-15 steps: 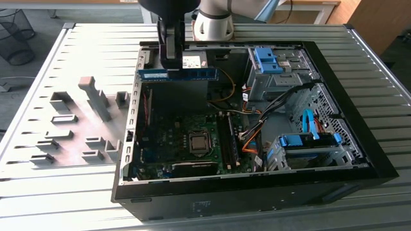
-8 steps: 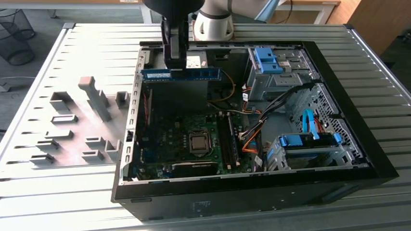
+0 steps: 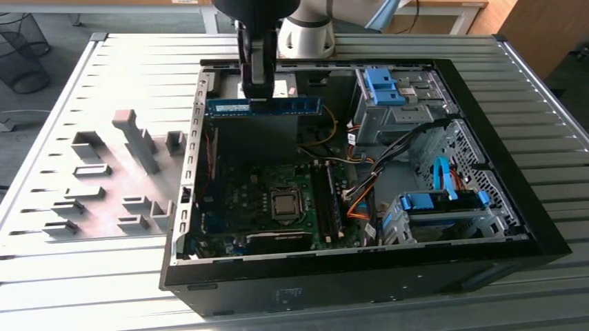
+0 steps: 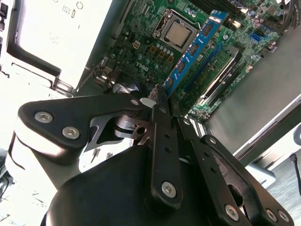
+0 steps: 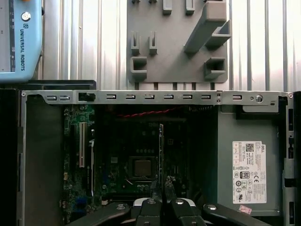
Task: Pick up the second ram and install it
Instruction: 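Pick up the second ram and move it above second insertion slot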
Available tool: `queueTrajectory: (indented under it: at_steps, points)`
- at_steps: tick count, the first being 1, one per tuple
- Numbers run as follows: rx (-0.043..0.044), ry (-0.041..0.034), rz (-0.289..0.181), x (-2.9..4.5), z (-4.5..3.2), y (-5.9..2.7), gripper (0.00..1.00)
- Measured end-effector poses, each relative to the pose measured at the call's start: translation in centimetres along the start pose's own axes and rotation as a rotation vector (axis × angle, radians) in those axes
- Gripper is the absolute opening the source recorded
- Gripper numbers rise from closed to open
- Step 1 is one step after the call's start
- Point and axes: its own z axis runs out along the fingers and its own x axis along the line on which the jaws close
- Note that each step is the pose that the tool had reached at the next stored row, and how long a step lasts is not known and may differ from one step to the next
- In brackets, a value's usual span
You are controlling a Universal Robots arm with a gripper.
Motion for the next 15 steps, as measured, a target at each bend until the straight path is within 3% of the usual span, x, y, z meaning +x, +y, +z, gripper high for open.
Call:
queueTrajectory:
  at_steps: [15]
  points:
    - [0.0000,0.0000,0.000,-0.03,-0.04,-1.56,0.14]
